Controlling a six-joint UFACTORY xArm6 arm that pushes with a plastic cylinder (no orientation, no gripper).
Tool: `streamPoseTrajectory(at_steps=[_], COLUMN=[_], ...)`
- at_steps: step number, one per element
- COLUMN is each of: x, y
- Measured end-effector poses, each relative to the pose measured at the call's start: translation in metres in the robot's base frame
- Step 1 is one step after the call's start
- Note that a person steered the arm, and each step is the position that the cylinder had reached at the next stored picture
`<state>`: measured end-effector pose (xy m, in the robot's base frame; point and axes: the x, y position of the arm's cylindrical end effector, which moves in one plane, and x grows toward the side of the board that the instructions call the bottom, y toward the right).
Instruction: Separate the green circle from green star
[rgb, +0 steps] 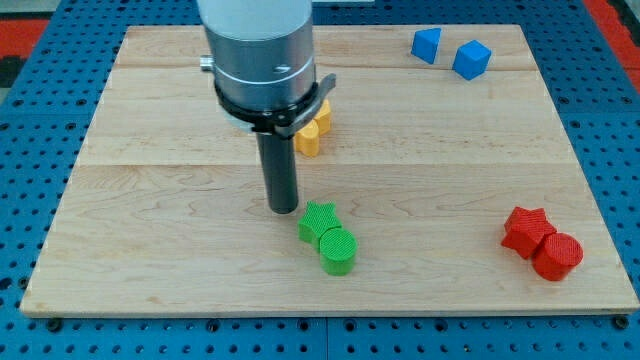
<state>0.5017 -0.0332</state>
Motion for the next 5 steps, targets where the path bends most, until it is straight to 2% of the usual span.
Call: streamPoseTrajectory(at_steps=[1,2,3,4,5], x=[0.015,0.062,0.076,0.057,0.071], y=[-0.001,-0.008,0.032,0.13,0.122])
